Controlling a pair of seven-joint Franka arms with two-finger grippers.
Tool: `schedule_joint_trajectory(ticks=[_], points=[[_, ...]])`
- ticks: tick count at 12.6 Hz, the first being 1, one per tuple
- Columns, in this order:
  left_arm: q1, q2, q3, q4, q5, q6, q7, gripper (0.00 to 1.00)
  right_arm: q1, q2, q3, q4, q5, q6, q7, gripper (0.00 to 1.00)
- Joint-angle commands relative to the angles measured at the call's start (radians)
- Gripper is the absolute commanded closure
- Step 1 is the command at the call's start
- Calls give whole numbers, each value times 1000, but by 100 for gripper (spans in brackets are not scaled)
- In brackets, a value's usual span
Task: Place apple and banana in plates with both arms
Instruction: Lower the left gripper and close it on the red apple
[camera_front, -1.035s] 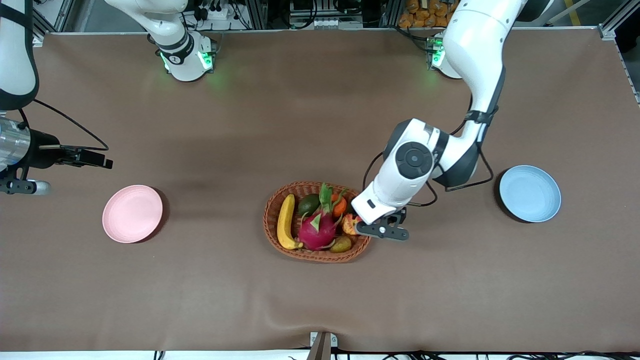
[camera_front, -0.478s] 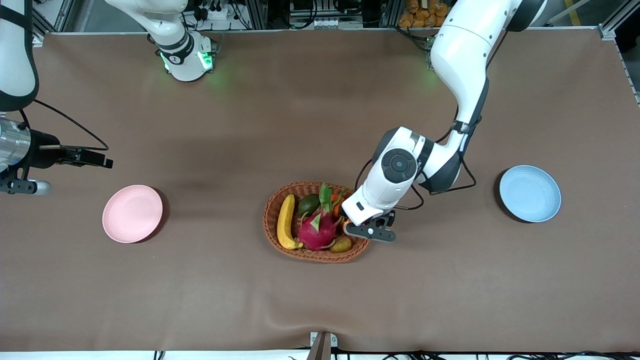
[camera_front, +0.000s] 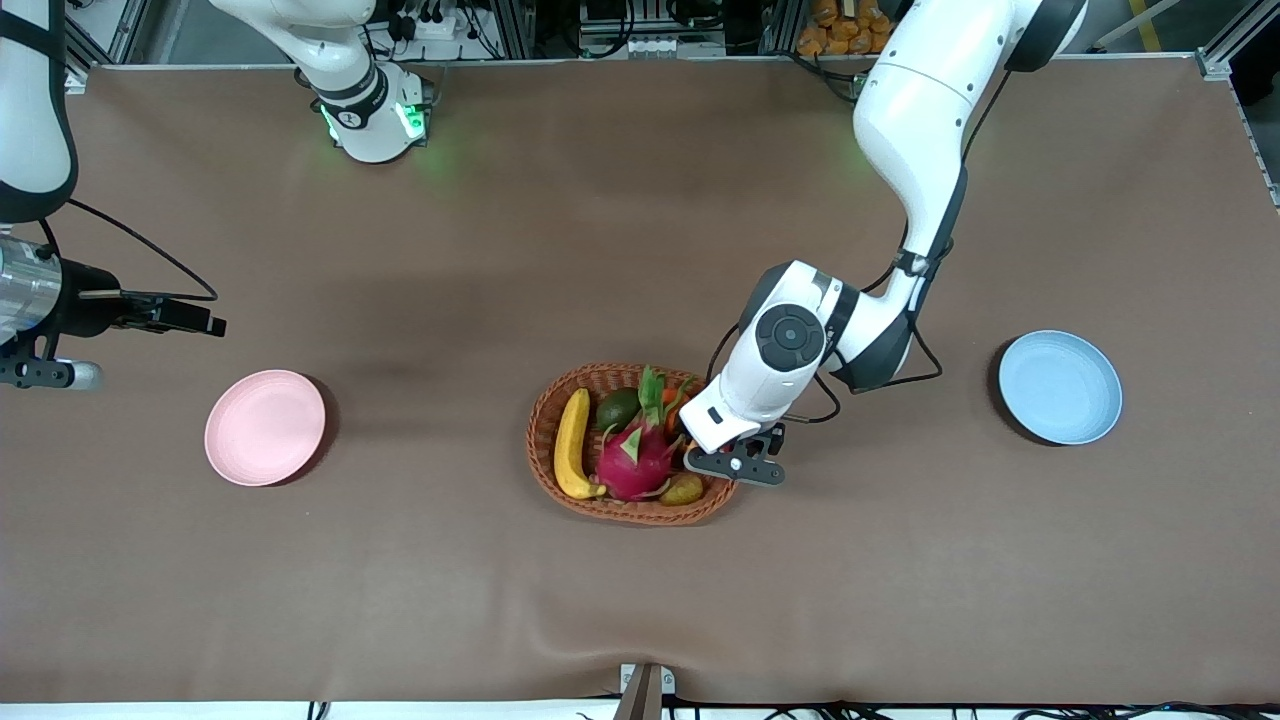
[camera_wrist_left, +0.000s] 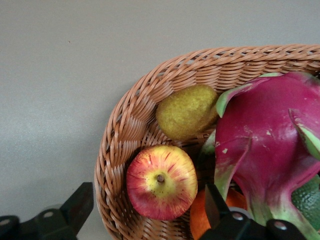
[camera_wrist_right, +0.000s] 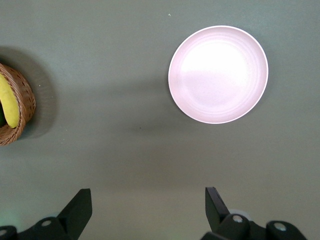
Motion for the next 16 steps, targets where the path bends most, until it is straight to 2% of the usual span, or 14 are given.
schedule_joint_trajectory(ticks=[1, 16], points=[[-12, 25, 9, 23, -5, 9, -1, 6, -16, -8, 11, -9, 19, -6, -15, 0], [-41, 79, 9, 23, 0, 84, -1, 9, -13, -8, 11, -7, 19, -10, -15, 0]])
